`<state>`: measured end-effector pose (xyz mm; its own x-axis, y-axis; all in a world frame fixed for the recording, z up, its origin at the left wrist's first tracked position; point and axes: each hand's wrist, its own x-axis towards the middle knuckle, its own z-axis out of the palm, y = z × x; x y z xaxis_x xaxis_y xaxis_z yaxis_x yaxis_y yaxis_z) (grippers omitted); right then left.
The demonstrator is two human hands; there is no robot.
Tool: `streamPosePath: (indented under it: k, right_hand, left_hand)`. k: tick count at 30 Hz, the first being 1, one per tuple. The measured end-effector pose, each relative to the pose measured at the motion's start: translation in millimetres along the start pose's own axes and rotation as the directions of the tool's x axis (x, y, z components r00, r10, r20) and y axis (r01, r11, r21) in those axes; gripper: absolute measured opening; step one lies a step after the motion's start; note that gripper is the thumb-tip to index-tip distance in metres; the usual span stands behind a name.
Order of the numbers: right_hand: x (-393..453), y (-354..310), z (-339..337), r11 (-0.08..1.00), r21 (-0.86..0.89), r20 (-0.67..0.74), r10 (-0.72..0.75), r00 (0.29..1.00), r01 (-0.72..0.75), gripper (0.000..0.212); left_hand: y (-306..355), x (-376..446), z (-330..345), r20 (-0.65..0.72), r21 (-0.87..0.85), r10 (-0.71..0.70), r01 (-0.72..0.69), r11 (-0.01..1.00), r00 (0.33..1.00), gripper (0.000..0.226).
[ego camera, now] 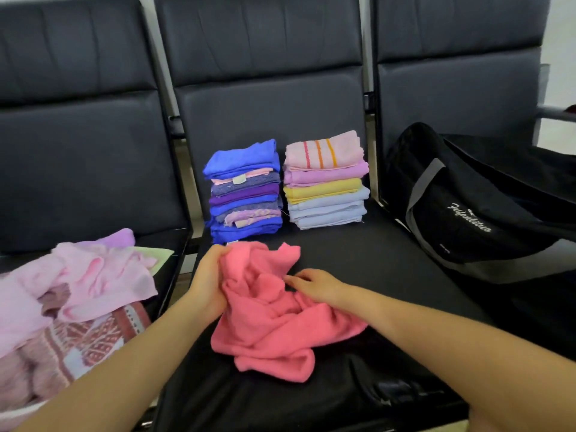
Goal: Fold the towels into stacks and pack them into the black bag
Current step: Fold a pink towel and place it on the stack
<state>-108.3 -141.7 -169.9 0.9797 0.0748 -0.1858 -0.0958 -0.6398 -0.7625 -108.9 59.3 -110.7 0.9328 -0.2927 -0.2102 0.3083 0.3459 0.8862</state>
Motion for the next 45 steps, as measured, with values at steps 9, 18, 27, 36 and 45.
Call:
streamPosePath:
  k: [9, 18, 27, 36, 45]
  right_hand:
    - [25.7, -23.8, 21.4, 0.992, 0.121, -0.036, -0.032, 0.999, 0.036, 0.035]
    - [28.7, -31.6, 29.0, 0.975, 0.220, -0.020, -0.007, 1.000, 0.012, 0.041]
    - [-2.0, -91.8, -47.4, 0.706, 0.598, -0.403, -0.144, 0.904, 0.379, 0.049]
    - [-36.5, -131.7, -102.2, 0.652, 0.392, -0.638, -0.315, 0.702, 0.649, 0.035]
    - [-40.0, -88.3, -69.8, 0.770, 0.387, -0.291, -0.420, 0.859, 0.508, 0.021]
  left_hand:
    - [-5.2, -19.3, -47.7, -0.075, 0.027, -0.149, 0.152, 0.988, 0.986, 0.030]
    - [-4.8, -13.8, -47.8, -0.287, 0.403, 0.074, 0.050, 0.914, 0.955, 0.008]
    - [46.9, -34.1, 8.2, -0.205, -0.006, 0.203, -0.208, 0.978, 0.958, 0.034]
    - [42.2, -40.0, 15.0, -0.011, -0.083, 0.207, -0.207, 0.975, 0.978, 0.028]
    - [5.1, -29.3, -8.4, -0.125, 0.561, 0.042, 0.036, 0.827, 0.991, 0.048]
